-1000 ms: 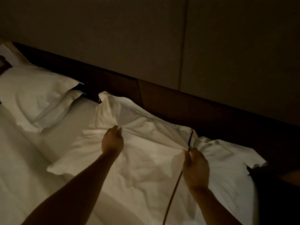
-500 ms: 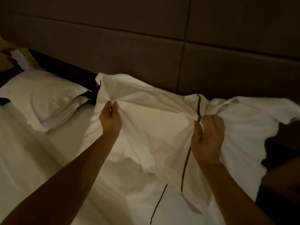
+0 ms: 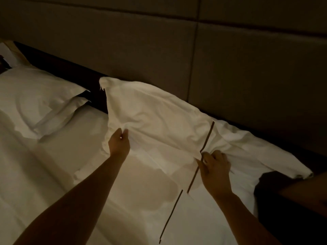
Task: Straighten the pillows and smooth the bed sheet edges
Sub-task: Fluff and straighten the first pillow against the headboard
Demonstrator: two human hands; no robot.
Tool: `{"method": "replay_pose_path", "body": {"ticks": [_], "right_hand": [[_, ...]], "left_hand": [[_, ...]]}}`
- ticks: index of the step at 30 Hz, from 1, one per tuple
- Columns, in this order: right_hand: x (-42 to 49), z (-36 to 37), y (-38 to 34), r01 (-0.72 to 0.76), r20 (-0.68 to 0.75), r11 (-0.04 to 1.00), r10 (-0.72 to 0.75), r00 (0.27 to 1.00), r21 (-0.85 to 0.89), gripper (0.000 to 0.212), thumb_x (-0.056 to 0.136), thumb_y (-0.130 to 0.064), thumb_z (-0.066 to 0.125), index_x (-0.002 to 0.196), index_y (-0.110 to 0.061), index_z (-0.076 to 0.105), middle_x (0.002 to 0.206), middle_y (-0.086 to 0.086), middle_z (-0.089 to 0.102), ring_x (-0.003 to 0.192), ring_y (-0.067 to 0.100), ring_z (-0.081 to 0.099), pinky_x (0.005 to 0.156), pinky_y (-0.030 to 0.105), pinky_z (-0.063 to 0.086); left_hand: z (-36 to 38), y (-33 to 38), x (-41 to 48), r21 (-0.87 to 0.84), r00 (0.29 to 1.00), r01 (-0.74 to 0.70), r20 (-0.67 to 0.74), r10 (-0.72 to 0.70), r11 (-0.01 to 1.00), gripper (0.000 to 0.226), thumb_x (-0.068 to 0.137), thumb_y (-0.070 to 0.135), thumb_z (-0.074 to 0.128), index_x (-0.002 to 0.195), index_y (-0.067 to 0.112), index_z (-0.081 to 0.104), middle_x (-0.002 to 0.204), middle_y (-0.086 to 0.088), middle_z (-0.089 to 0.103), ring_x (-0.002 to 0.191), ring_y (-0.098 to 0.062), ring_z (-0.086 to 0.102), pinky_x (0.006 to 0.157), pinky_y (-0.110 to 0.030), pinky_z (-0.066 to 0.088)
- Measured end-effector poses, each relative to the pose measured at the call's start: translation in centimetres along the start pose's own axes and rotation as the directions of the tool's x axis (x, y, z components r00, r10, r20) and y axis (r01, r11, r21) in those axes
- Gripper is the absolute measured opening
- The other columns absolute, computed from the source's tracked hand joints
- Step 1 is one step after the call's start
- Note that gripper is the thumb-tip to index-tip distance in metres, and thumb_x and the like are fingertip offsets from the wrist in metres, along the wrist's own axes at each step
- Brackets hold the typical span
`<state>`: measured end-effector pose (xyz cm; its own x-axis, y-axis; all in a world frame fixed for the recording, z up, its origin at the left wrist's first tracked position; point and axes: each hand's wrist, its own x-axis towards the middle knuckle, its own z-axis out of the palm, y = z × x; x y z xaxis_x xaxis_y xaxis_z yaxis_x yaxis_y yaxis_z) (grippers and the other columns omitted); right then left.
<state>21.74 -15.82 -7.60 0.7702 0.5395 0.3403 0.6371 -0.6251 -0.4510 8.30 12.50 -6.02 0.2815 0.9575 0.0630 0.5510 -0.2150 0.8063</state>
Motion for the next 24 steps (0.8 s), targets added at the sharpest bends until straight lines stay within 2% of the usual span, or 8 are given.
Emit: {"method": "replay_pose_path", "body": {"ticks": [4,7,9,11,14,16,20,24], "right_hand": [[-0.3,-0.8,-0.2,0.037,-0.005,0.999,-0.037,0.999,0.012,0.018,0.080,-0.025,0.079,0.082,-0.012,0.067,0.075,0.005,0.050,0.072,0.026,0.051,0.068,0.040,0.044],[-0.4,-2.1,-0.1,0.039,0.041,0.998,-0.040,0.998,0.039,0.030,0.084,-0.046,0.070,0.083,-0.016,0.067,0.074,-0.001,0.051,0.073,0.020,0.050,0.069,0.039,0.047],[0.5,-3.6,0.2,-0.011,0.014,0.999,0.010,1.000,0.050,0.043,0.085,-0.060,0.056,0.083,-0.018,0.064,0.075,0.000,0.056,0.076,0.020,0.052,0.071,0.036,0.044],[1.9,-5.2,0.5,-0.079,-0.075,0.994,0.085,0.994,0.073,0.043,0.084,-0.059,0.056,0.082,-0.016,0.061,0.080,0.003,0.061,0.080,0.022,0.054,0.074,0.036,0.041],[3.9,-7.5,1.4,-0.172,-0.188,0.985,0.164,0.968,-0.025,0.036,0.077,-0.037,0.079,0.100,-0.012,0.065,0.104,0.016,0.064,0.100,0.037,0.057,0.085,0.049,0.044],[5.4,-8.8,2.4,-0.264,-0.142,0.952,0.243,0.960,-0.154,0.056,0.071,-0.037,0.084,0.117,-0.016,0.062,0.124,0.019,0.057,0.117,0.043,0.049,0.094,0.058,0.040],[6.7,-10.1,5.3,-0.329,0.160,0.856,0.418,0.894,-0.400,0.089,0.068,-0.072,0.070,0.140,-0.030,0.040,0.145,0.010,0.040,0.135,0.037,0.032,0.106,0.059,0.029],[7.2,-9.9,7.1,-0.257,0.199,0.833,0.394,0.897,-0.490,0.081,0.073,-0.076,0.060,0.136,-0.028,0.047,0.137,0.004,0.051,0.130,0.032,0.041,0.104,0.057,0.030]], "left_hand": [[-0.6,0.5,0.7,0.038,0.996,-0.006,0.088,0.003,0.999,0.039,0.096,0.029,0.052,0.065,0.007,0.045,0.065,-0.012,0.050,0.071,-0.036,0.055,0.069,-0.043,0.046],[-0.8,1.3,1.2,0.168,0.993,0.008,0.118,-0.029,0.986,0.029,0.092,0.026,0.057,0.073,0.004,0.052,0.081,-0.023,0.062,0.084,-0.041,0.061,0.078,-0.044,0.047],[-0.6,2.8,1.4,0.162,0.997,-0.058,0.059,0.049,0.985,0.013,0.086,0.013,0.063,0.084,0.001,0.058,0.093,-0.024,0.065,0.090,-0.041,0.060,0.082,-0.042,0.047],[0.0,4.8,1.4,0.143,0.981,-0.196,0.023,0.195,0.970,0.014,0.081,0.004,0.061,0.095,0.002,0.058,0.100,-0.023,0.062,0.091,-0.040,0.058,0.081,-0.042,0.048],[2.3,8.5,0.0,0.192,0.863,-0.503,0.170,0.476,0.843,0.034,0.080,0.003,0.061,0.111,0.017,0.056,0.121,-0.013,0.056,0.109,-0.031,0.053,0.092,-0.038,0.047],[4.3,10.6,-1.1,0.257,0.752,-0.652,0.339,0.565,0.714,0.054,0.080,0.006,0.063,0.128,0.025,0.050,0.139,-0.008,0.046,0.127,-0.032,0.040,0.103,-0.041,0.041],[7.8,13.7,-2.1,0.452,0.676,-0.730,0.586,0.446,0.513,0.077,0.080,0.014,0.065,0.143,0.040,0.029,0.152,-0.003,0.028,0.138,-0.037,0.022,0.109,-0.058,0.030],[9.4,15.3,-1.5,0.584,0.684,-0.730,0.605,0.409,0.356,0.066,0.082,0.028,0.063,0.141,0.038,0.035,0.141,-0.009,0.041,0.131,-0.041,0.032,0.106,-0.057,0.033]]}}
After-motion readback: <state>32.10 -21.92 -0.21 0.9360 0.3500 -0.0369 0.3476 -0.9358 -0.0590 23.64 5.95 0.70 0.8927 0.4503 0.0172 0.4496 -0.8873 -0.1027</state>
